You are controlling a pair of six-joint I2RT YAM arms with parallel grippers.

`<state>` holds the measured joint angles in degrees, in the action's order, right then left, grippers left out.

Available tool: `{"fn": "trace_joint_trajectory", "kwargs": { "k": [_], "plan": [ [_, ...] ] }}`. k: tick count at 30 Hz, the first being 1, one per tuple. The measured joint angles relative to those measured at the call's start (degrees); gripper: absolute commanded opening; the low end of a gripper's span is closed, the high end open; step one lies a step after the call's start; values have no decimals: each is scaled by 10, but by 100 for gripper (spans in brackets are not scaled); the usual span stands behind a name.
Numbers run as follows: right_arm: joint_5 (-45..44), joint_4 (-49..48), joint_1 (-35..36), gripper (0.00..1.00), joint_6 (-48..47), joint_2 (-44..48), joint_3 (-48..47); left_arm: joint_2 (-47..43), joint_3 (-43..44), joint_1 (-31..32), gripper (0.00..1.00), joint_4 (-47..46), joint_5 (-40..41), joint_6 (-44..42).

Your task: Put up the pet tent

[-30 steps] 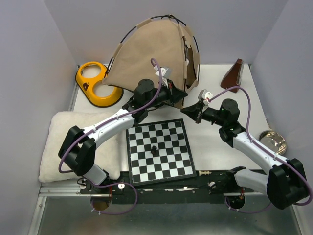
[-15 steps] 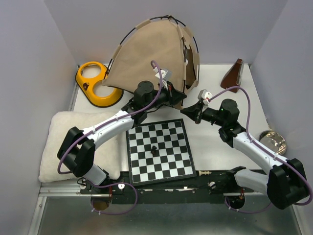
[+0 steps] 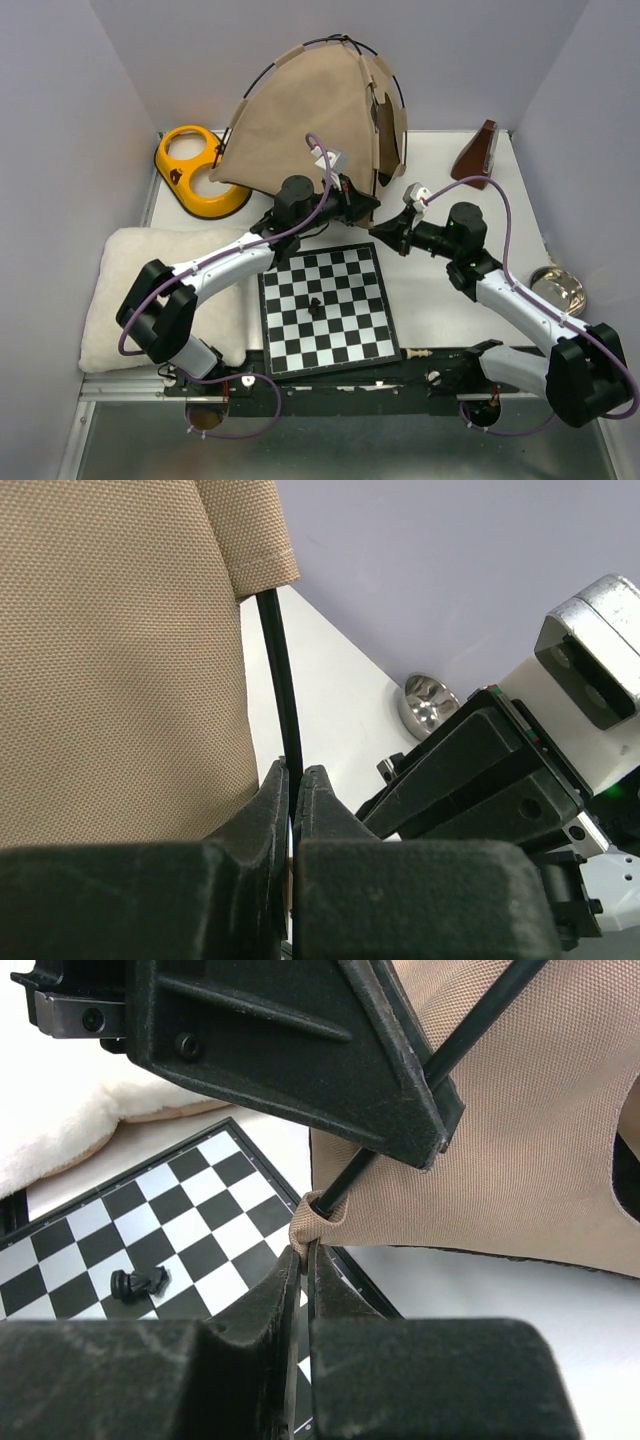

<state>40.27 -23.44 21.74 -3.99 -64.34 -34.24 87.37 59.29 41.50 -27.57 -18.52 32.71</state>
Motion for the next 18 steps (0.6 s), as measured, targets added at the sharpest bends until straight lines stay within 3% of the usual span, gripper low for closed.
{"fn": "trace_joint_trajectory", "kwargs": {
  "k": [8,12,18],
  "plan": [
    [-4,17,1,23,10,0,-3,-21,-42,0,0,-12,12,10],
    [-9,16,-1,44,11,3,-23,-25,-56,1,0,5,12,12],
    [-5,34,-19,45,8,7,-80,-25,-63,2,0,36,11,11]
  ]
}}
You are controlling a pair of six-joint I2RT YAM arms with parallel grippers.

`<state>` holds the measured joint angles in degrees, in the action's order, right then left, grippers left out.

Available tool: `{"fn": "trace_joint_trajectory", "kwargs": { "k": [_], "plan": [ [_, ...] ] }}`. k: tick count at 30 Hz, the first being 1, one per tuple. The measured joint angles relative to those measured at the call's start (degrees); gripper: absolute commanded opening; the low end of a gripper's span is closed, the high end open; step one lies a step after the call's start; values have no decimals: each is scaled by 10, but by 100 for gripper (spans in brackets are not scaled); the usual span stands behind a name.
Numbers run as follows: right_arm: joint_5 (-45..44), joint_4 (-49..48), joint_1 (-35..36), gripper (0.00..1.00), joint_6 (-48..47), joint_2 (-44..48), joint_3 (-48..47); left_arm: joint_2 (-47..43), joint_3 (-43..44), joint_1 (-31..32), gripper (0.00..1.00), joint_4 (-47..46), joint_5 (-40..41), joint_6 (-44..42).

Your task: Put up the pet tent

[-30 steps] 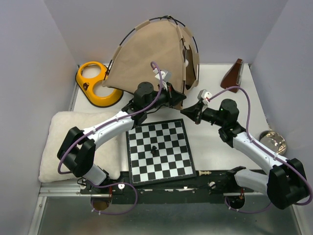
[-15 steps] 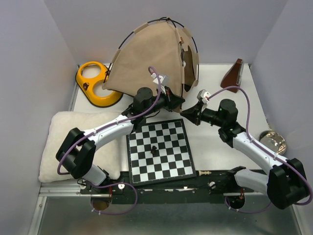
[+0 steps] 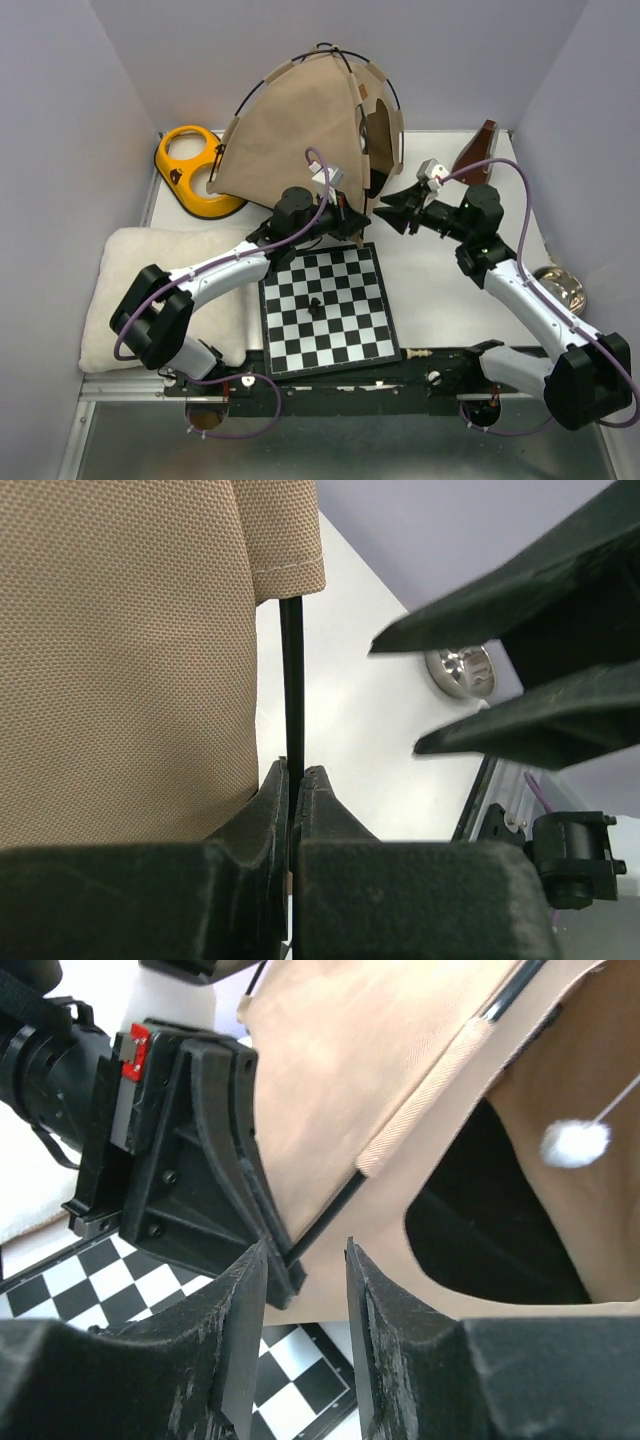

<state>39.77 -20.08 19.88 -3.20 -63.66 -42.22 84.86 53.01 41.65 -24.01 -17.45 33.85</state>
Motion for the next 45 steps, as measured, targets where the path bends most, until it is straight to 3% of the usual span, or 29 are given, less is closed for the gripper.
{"fn": "trace_joint_trajectory", "kwargs": {
  "k": [13,19,23,24,28,34,41,43,44,45],
  "plan": [
    [73,96,-17,49,-2,21,17,0,29,-1,0,5,-4,3],
    [62,104,-27,61,2,-4,7,-1,29,-5,0,17,-9,0],
    [93,141,-112,74,-19,-70,-95,-21,29,-16,0,61,-31,-16],
    [101,147,-139,83,-23,-98,-140,-27,29,-19,0,70,-36,-19],
    [112,189,-205,91,-53,-243,-363,-79,27,-34,0,105,-63,-39],
    [117,265,-207,91,-74,-478,-670,-120,20,-39,0,140,-104,-54],
    [95,336,-172,91,-93,-598,-760,-150,-3,-57,0,176,-127,-64],
    [90,339,-163,83,-96,-606,-760,-153,-4,-59,0,179,-132,-66],
    [89,338,-160,72,-97,-608,-760,-154,-4,-59,0,180,-133,-67],
    [90,337,-155,55,-97,-610,-762,-154,-4,-59,0,182,-134,-67]
  ]
}}
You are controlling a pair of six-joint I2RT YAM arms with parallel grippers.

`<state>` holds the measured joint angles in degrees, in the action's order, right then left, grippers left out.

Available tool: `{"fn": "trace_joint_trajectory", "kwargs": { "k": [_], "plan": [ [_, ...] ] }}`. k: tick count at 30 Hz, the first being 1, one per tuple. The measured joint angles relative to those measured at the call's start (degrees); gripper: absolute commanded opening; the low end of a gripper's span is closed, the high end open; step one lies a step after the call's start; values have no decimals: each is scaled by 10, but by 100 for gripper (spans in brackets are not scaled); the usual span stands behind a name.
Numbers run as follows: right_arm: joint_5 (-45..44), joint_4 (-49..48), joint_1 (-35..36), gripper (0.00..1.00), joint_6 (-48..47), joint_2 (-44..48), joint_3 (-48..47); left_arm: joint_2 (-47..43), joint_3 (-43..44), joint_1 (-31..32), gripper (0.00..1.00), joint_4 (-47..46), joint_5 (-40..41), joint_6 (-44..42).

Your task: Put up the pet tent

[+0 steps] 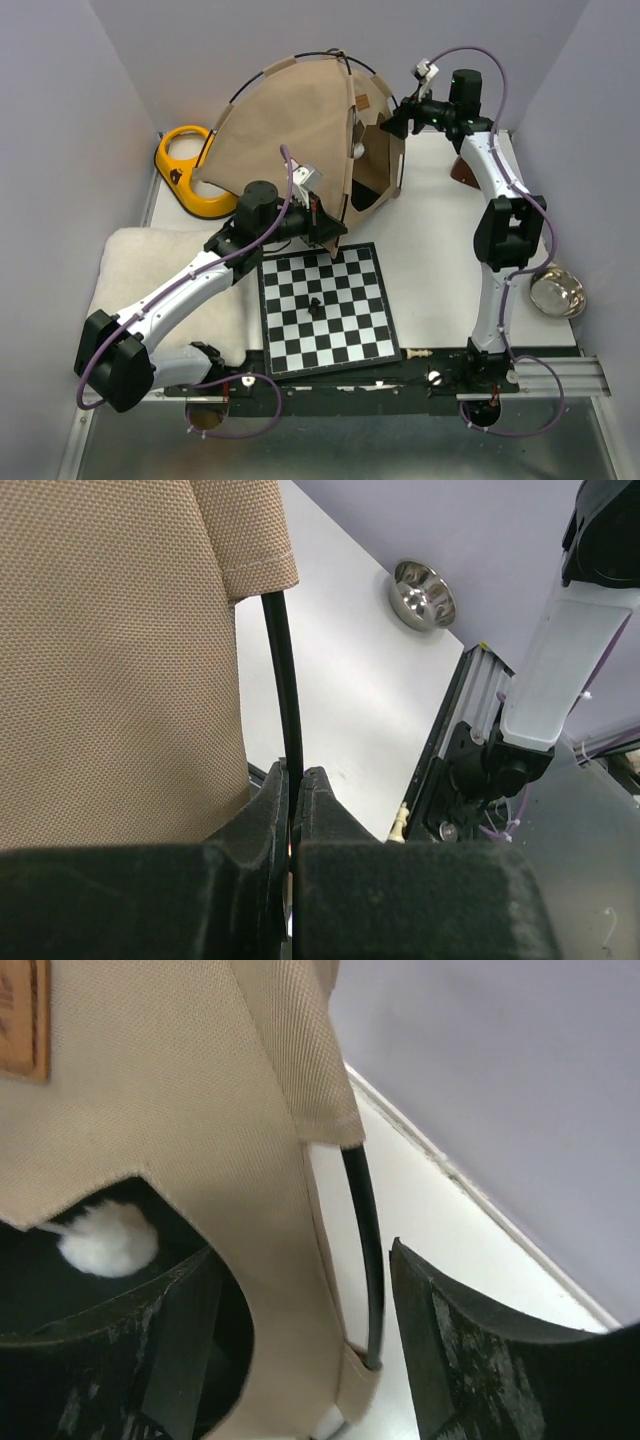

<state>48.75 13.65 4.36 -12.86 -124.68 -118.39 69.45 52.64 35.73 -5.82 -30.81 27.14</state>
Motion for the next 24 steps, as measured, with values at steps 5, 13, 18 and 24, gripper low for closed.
{"fn": "trace_joint_trajectory", "kwargs": {
  "k": [5,13,18,24],
  "plan": [
    [19,-11,8,1,13,-12,-19,-2,0,-9,0,25,-6,-9],
    [27,-87,-18,1,55,133,180,-52,3,-43,0,97,-7,-64],
    [4,-111,-60,1,87,246,241,-54,36,-63,54,124,19,-127],
    [-62,-140,-84,1,139,287,258,16,107,-122,80,112,62,-168]
  ]
}}
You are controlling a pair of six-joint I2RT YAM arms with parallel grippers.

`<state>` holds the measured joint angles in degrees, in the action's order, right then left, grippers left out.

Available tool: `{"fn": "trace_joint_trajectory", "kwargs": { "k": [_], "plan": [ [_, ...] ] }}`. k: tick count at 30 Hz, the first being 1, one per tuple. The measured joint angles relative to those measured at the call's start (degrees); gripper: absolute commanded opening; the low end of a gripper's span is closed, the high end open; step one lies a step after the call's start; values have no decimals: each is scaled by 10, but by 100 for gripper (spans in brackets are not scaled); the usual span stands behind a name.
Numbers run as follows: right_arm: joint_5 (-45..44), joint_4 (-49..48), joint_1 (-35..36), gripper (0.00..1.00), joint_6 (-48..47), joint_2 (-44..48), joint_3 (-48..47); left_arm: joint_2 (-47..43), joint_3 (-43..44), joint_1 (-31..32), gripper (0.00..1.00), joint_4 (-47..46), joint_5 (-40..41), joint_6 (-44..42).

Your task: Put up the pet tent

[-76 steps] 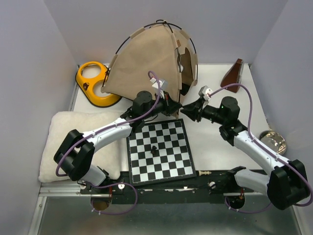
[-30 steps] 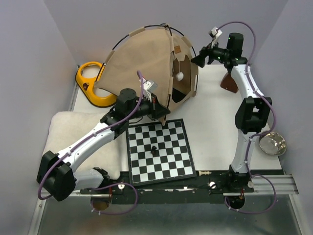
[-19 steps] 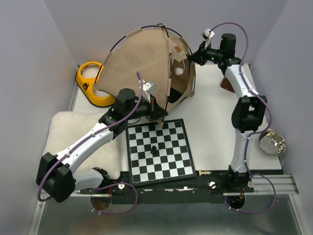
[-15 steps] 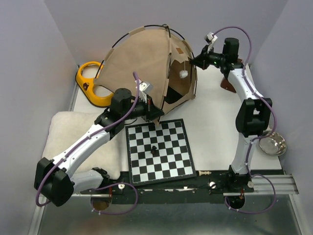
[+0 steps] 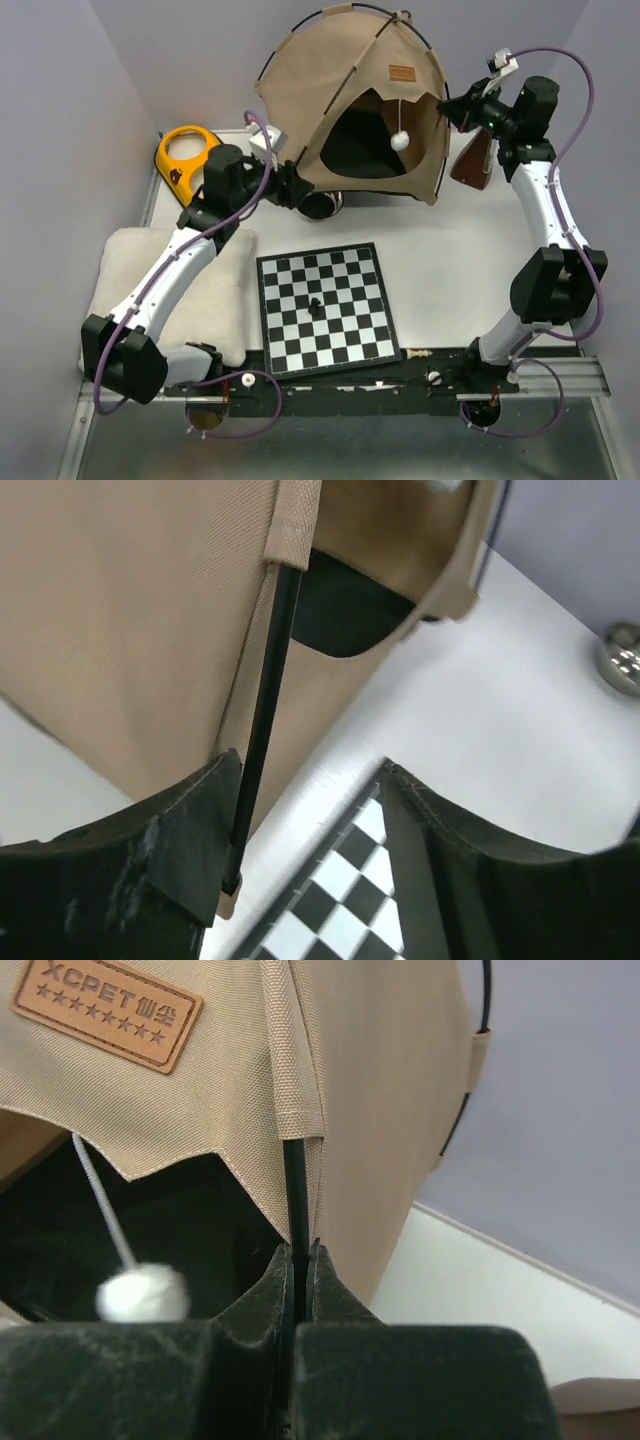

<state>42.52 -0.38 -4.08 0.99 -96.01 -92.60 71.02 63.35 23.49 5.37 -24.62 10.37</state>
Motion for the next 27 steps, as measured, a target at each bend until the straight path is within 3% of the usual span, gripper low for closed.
{"fn": "trace_joint_trajectory", "kwargs": {
  "k": [5,7,12,15,20,24,27],
  "plan": [
    [-52,3,8,1,44,-26,0,10,14,-107,87,-23,-51,-49],
    [-74,8,8,1,53,-34,0,-4,4,-151,95,-28,-85,-72],
    [-123,14,15,1,49,-26,13,-33,5,-254,89,20,-198,-173],
    [-163,13,34,1,40,-2,44,-48,11,-224,80,124,-235,-311],
    [-244,2,84,1,23,33,83,-44,-4,-92,69,275,-229,-563],
    [-299,-1,123,1,14,38,86,-8,-49,-25,68,260,-186,-655],
    [-335,-2,139,1,6,38,86,53,-66,13,62,211,-133,-708]
  ]
}}
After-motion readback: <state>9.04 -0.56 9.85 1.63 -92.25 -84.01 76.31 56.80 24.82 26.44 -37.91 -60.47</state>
